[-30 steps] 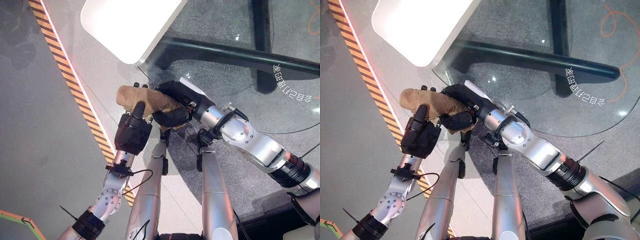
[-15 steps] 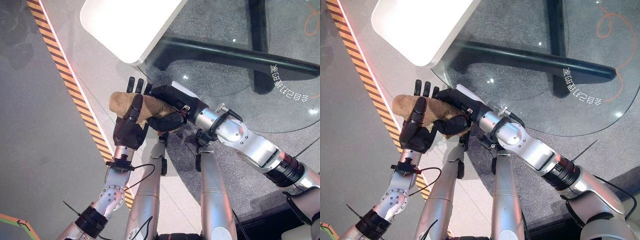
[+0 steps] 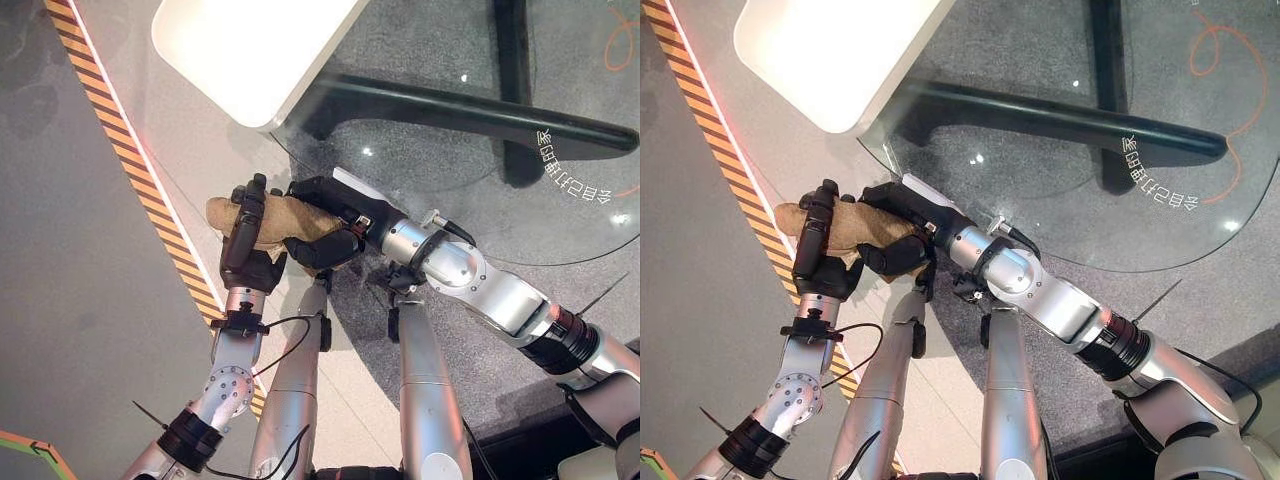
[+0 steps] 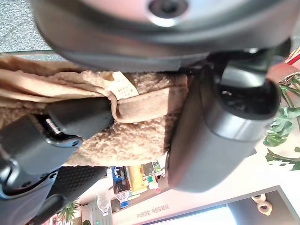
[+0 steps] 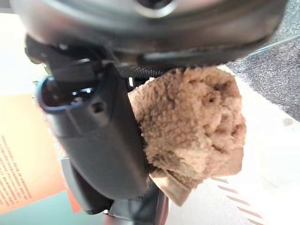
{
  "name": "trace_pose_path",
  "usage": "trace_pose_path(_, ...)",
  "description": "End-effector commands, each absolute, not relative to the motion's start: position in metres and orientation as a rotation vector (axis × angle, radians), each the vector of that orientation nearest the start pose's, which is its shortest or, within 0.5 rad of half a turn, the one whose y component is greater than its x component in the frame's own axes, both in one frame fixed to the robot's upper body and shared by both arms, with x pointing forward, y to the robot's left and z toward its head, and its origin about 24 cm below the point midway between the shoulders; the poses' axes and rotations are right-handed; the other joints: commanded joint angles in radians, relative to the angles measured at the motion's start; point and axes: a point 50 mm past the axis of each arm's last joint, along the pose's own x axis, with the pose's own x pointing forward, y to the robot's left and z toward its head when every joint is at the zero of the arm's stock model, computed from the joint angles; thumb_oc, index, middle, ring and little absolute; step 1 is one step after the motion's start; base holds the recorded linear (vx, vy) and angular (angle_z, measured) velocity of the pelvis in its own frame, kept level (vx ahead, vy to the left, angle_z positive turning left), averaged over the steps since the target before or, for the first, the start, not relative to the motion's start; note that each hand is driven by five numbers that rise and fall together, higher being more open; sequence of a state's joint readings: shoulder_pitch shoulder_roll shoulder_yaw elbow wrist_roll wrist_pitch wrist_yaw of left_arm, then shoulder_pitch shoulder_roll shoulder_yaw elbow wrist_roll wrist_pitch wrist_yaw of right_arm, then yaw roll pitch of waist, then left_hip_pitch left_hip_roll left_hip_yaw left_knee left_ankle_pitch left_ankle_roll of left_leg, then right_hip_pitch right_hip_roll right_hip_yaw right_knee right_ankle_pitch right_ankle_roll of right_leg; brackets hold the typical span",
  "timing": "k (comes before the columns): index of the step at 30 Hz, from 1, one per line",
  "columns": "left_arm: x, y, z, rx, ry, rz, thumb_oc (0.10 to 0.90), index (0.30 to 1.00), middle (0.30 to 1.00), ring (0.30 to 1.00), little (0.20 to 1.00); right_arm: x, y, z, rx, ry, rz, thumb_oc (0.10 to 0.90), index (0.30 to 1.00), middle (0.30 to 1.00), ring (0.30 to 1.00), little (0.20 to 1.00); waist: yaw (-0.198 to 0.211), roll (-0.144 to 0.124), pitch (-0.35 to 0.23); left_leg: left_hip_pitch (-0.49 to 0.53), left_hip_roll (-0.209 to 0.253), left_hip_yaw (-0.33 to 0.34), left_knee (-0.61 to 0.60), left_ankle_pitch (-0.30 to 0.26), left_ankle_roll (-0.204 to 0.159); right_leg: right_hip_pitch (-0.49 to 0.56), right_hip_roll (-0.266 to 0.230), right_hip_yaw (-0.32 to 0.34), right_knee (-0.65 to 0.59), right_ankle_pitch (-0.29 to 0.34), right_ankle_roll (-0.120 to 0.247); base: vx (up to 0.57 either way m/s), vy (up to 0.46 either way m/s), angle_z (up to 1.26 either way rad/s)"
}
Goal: Wipe the table with a cloth and put it in the basket.
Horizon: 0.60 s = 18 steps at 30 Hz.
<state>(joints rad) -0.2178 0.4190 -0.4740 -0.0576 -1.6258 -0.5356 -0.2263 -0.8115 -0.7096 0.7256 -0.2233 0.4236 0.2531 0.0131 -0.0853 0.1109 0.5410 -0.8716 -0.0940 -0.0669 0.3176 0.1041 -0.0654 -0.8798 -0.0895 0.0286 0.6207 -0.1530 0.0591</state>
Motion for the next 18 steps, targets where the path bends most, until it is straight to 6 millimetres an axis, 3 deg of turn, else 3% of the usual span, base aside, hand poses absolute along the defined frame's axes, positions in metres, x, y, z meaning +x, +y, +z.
trace_pose_path(1,0.263,0.127,0.196,-1.120,-0.769,-0.732,0.100,0.300,0.300,0.300,0.200,0.258,-0.030,0.196,-0.435,-0.393,0.992,0.100,0.300,0.300,0.300,0.200,0.013,0.000,-0.021,0.043,-0.025,0.055,0.101,-0.090,0.073,0.019,0.058,-0.007,-0.188,0.155,-0.019,0.00,0.000,0.00)
trace_pose_path(4,0.263,0.128,0.195,-1.120,-0.773,-0.730,0.100,0.300,0.300,0.300,0.200,0.262,-0.034,0.196,-0.436,-0.399,0.958,0.100,0.300,0.300,0.300,0.200,0.010,-0.001,-0.021,0.045,-0.024,0.058,0.101,-0.092,0.072,0.021,0.058,-0.006,-0.188,0.155,-0.019,0.00,0.000,0.00)
trace_pose_path(5,0.263,0.128,0.195,-1.122,-0.774,-0.729,0.100,0.300,0.300,0.300,0.200,0.262,-0.035,0.197,-0.431,-0.399,0.951,0.169,0.359,0.359,0.359,0.269,0.009,-0.002,-0.021,0.045,-0.023,0.059,0.102,-0.092,0.072,0.021,0.058,-0.006,-0.189,0.156,-0.018,0.00,0.000,0.00)
trace_pose_path(6,0.263,0.128,0.195,-1.123,-0.775,-0.727,0.100,0.300,0.300,0.300,0.200,0.263,-0.036,0.197,-0.424,-0.401,0.940,0.350,0.514,0.514,0.514,0.450,0.008,-0.003,-0.021,0.045,-0.023,0.060,0.102,-0.093,0.072,0.022,0.058,-0.006,-0.190,0.156,-0.018,0.00,0.000,0.00)
trace_pose_path(8,0.263,0.129,0.195,-1.122,-0.778,-0.724,0.100,0.300,0.300,0.300,0.200,0.263,-0.037,0.198,-0.424,-0.405,0.929,0.391,0.549,0.549,0.549,0.491,0.007,-0.004,-0.021,0.045,-0.023,0.061,0.103,-0.095,0.073,0.022,0.058,-0.005,-0.190,0.156,-0.018,0.00,0.000,0.00)
trace_pose_path(9,0.262,0.129,0.196,-1.122,-0.781,-0.722,0.100,0.300,0.300,0.300,0.200,0.263,-0.038,0.198,-0.425,-0.407,0.923,0.528,0.667,0.667,0.667,0.628,0.006,-0.005,-0.021,0.044,-0.024,0.060,0.104,-0.095,0.073,0.022,0.059,-0.004,-0.191,0.156,-0.019,0.00,0.000,0.00)
trace_pose_path(10,0.262,0.129,0.196,-1.121,-0.782,-0.721,0.100,0.300,0.300,0.300,0.200,0.263,-0.038,0.198,-0.425,-0.410,0.915,0.742,0.851,0.851,0.851,0.842,0.006,-0.006,-0.021,0.045,-0.025,0.060,0.103,-0.095,0.073,0.022,0.059,-0.004,-0.192,0.157,-0.018,0.00,0.000,0.00)
trace_pose_path(11,0.262,0.130,0.196,-1.122,-0.785,-0.718,0.100,0.300,0.300,0.300,0.200,0.263,-0.040,0.199,-0.426,-0.413,0.905,0.800,0.900,0.900,0.900,0.900,0.004,-0.005,-0.021,0.046,-0.026,0.060,0.103,-0.095,0.073,0.023,0.060,-0.003,-0.194,0.157,-0.018,0.00,0.000,0.00)
trace_pose_path(18,0.262,0.133,0.195,-1.124,-0.795,-0.707,0.100,0.300,0.300,0.300,0.200,0.267,-0.049,0.208,-0.434,-0.469,0.814,0.800,0.900,0.900,0.900,0.900,-0.001,-0.006,-0.021,0.051,-0.027,0.062,0.101,-0.098,0.076,0.025,0.062,0.001,-0.198,0.159,-0.018,0.00,0.000,0.00)
